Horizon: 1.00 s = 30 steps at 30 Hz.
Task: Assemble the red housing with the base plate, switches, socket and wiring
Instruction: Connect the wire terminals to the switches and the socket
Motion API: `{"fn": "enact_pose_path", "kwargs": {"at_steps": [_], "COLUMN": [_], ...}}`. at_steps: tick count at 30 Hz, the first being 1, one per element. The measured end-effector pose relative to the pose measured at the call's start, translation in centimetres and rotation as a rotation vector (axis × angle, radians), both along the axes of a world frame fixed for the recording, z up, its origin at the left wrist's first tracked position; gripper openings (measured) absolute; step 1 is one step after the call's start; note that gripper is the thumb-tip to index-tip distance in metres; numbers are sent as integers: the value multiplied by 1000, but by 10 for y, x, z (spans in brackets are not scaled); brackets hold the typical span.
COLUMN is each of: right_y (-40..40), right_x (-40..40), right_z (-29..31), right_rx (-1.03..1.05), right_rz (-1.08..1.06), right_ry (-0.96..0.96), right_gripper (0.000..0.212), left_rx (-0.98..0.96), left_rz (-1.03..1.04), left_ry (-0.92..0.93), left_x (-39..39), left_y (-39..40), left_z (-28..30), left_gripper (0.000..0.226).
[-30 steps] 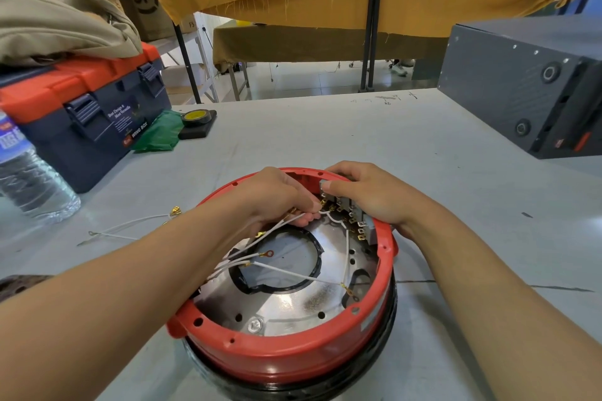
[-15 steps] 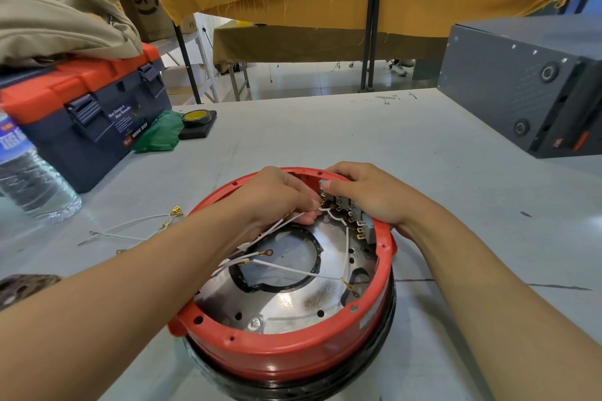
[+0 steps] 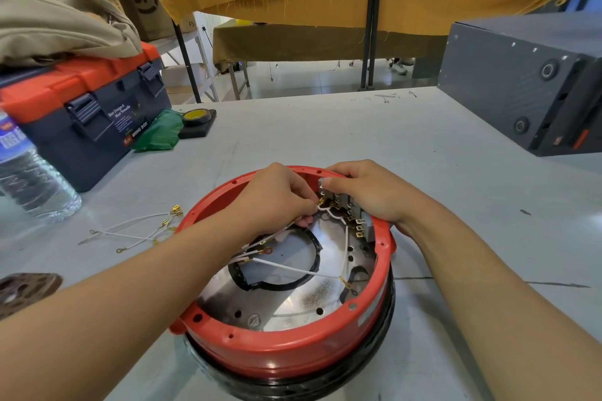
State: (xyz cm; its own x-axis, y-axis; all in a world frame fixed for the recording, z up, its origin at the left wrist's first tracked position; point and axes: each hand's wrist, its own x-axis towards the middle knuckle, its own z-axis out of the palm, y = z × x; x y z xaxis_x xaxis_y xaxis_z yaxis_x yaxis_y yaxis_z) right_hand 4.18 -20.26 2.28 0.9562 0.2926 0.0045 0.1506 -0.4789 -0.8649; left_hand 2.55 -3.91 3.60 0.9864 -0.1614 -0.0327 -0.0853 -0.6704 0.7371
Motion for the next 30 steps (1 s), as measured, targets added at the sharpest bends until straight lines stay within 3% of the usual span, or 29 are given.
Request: {"fn": "enact_pose_path", "kwargs": {"at_steps": [4, 17, 30], "right_y": [0, 1, 1], "right_x": [-1, -3, -3], "right_z": [2, 6, 2], "right_rx": [-40, -103, -50], "right_rz": [-15, -27, -37], "right_ry": [-20, -35, -8], "right_gripper": [20, 24, 22], "left_rx": [108, 148, 88], "left_rz": [-17, -32, -27], "left_ry": [-79, -170, -95], "left_x": [2, 1, 3], "left_y": [1, -2, 0], "left_z": [-1, -1, 0], "left_gripper": [12, 12, 11]}}
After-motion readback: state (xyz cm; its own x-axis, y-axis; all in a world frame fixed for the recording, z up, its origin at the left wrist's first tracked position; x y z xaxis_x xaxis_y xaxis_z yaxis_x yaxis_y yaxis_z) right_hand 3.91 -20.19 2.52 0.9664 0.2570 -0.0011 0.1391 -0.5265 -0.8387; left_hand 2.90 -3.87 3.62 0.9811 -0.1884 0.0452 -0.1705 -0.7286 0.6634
